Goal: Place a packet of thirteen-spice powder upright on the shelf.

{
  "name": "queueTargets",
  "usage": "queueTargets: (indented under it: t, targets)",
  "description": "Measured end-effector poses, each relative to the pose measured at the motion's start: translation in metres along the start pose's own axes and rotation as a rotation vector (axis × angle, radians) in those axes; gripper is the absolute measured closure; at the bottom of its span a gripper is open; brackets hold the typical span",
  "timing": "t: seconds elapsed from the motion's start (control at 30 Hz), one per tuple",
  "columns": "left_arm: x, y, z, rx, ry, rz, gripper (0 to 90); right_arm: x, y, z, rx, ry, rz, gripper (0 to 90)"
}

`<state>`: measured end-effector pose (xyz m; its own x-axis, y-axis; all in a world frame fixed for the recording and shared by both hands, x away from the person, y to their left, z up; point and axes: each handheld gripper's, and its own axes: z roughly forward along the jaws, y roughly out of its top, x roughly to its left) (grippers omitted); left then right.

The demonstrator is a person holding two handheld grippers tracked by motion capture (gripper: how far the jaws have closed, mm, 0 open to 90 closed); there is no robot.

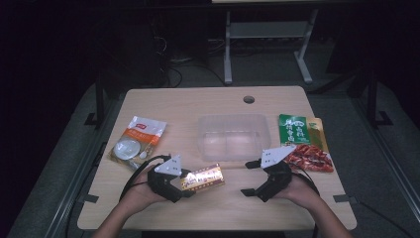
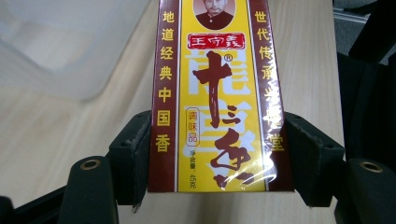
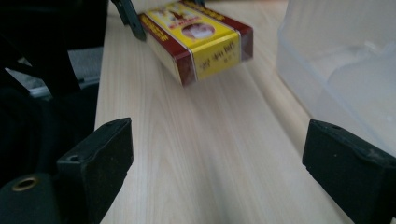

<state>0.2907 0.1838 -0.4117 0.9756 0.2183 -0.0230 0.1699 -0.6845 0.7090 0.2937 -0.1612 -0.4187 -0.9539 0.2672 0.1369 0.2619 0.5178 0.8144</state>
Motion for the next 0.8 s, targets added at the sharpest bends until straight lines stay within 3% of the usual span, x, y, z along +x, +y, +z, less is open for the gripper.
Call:
queueTargets:
  t: [0.13,0.37,0.47,0.57,0.67,0.77,0.8]
  targets:
    - [0.005,0.007,0.001,-0.019,-0.001,0.009,32.0,-0.004,0.008,-0.004,-0.018,0.000,-0.012,8.5]
    - [0.005,0.003,0.004,-0.067,-0.012,0.012,32.0,-0.004,0.011,0.001,-0.037,0.022,-0.025,8.5]
    - [0.002,0.002,0.006,-0.077,-0.024,0.021,32.0,-0.004,0.014,0.006,-0.040,0.050,-0.040,8.5]
    - [0.000,0.003,0.006,-0.090,-0.035,0.035,32.0,-0.002,0.020,0.011,-0.074,0.108,-0.039,11.9]
    - [-0.002,0.004,0.006,-0.092,-0.046,0.050,32.0,-0.001,0.031,0.021,-0.063,0.129,-0.072,13.5]
    - [-0.003,0.004,0.004,-0.094,-0.051,0.067,32.0,-0.002,0.035,0.026,-0.055,0.128,-0.087,13.8]
    - [-0.004,0.004,0.004,-0.102,-0.062,0.069,32.0,-0.003,0.037,0.030,-0.063,0.147,-0.083,14.1]
